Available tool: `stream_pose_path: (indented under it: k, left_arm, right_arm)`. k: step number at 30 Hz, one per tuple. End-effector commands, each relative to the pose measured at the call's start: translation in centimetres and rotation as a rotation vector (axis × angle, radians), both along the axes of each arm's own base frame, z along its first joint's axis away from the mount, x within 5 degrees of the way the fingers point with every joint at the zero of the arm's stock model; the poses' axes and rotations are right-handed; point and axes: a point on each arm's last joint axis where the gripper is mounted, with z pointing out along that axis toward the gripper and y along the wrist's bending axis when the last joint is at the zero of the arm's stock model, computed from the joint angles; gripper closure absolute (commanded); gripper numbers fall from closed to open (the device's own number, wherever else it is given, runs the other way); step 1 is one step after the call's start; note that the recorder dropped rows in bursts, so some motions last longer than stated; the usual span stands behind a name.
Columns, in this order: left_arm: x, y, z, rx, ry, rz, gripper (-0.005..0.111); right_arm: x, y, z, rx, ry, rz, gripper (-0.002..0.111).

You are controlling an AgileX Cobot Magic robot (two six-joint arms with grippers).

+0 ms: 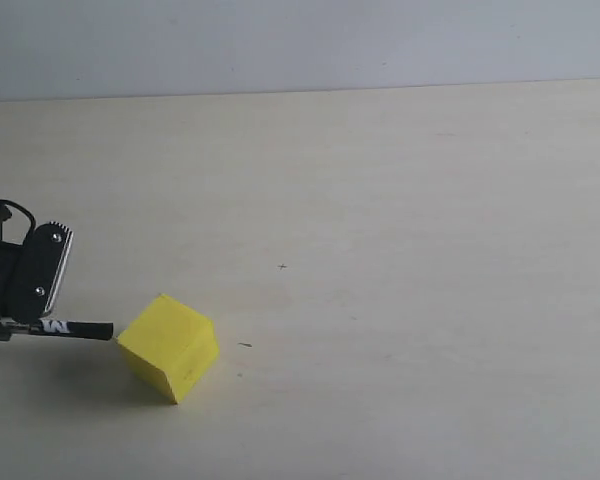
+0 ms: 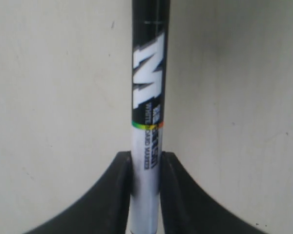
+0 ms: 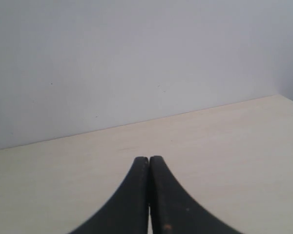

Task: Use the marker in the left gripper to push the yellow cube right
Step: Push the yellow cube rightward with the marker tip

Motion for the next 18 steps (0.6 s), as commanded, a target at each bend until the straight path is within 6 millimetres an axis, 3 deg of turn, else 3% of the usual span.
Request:
stream_pose_path:
  k: [1, 6, 18]
  left_arm:
    - [-0.2, -0.8, 0.1, -0.004, 0.009, -0.016, 0.107]
    - [-2.9, -5.2, -0.1, 0.019, 0.106, -0.162, 0.107]
    - [-2.9, -4.6, -0.1, 0.039, 0.113, -0.009, 0.107]
  right_arm:
    - [0.0, 0.0, -0.1, -0.006, -0.006, -0.006, 0.108]
    - [0.0, 0.0, -0.1, -0.006, -0.006, -0.006, 0.108]
    - [0.0, 0.0, -0.1, -0.006, -0.006, -0.006, 0.108]
